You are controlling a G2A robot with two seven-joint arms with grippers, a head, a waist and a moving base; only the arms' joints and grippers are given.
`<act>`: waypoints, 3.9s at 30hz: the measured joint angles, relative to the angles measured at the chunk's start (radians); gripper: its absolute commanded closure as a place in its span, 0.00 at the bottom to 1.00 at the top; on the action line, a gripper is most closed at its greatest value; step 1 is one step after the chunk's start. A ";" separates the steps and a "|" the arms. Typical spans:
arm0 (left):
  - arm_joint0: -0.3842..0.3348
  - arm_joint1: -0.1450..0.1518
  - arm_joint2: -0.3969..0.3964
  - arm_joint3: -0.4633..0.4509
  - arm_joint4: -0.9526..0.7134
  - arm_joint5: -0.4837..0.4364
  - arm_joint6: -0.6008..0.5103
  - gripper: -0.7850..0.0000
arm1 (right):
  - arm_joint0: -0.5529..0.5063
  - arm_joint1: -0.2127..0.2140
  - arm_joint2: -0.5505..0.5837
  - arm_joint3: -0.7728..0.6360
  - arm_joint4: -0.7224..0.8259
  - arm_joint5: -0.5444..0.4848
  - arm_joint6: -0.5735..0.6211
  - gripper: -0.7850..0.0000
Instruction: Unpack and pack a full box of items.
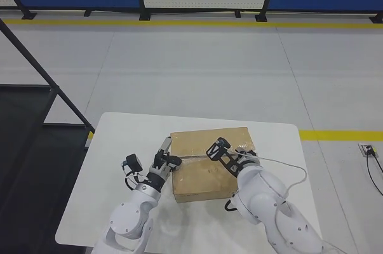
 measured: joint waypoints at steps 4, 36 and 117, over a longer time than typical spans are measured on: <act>-0.003 0.000 0.002 0.001 0.002 0.000 -0.001 0.00 | 0.001 -0.006 0.005 0.006 0.001 -0.004 0.004 0.95; 0.004 -0.002 -0.003 -0.001 0.001 -0.002 -0.005 0.00 | -0.037 -0.041 0.074 -0.011 -0.016 -0.038 0.023 0.76; -0.102 -0.032 0.085 0.128 -0.039 0.020 -0.008 0.00 | -0.038 -0.127 0.188 0.038 -0.164 -0.022 0.007 0.63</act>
